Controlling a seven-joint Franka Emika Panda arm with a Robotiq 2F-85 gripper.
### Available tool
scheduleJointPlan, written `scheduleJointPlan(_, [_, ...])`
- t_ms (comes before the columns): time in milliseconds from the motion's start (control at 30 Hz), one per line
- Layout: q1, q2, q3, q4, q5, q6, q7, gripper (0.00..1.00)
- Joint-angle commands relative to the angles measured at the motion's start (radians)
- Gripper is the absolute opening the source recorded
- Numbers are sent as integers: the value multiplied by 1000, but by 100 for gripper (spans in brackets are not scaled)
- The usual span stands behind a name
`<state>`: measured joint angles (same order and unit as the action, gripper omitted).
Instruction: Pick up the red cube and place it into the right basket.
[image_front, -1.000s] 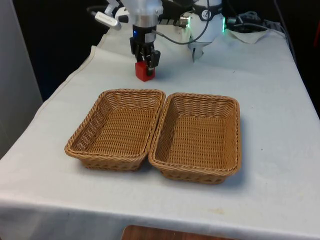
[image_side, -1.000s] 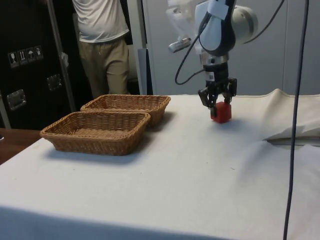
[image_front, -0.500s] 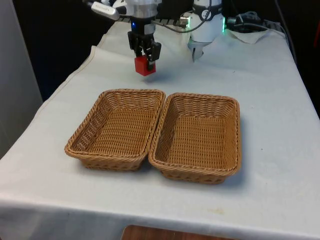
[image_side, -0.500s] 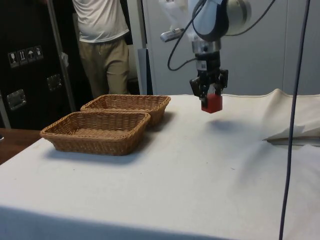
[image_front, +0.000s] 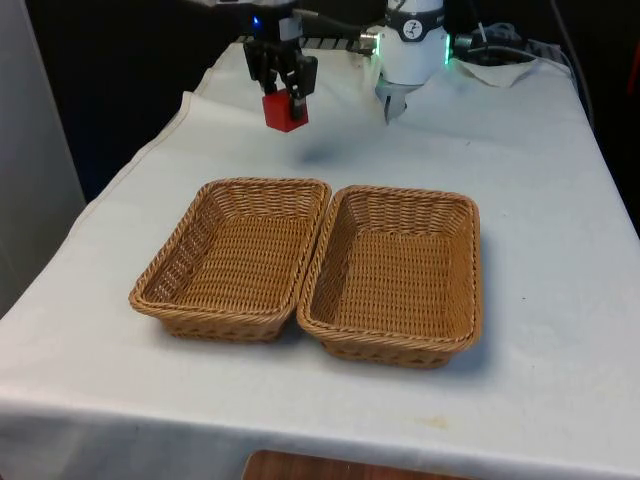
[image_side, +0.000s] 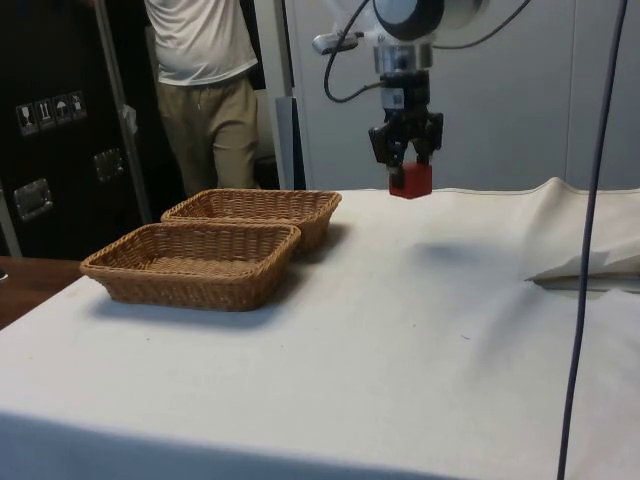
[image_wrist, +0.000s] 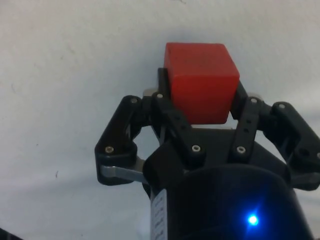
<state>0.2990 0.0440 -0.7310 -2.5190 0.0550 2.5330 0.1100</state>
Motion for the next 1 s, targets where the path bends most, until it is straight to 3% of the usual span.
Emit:
scheduleJointPlan(0, [-2, -11, -3, 6, -6, -20, -9, 4])
scheduleJointPlan(500, [-2, -27, -23, 102, 3, -137, -100, 4])
scheduleJointPlan(700, [-1, 5, -24, 140, 0, -144, -109, 4])
scheduleJointPlan(967, [-3, 114, -24, 240, 1, -170, -116, 4])
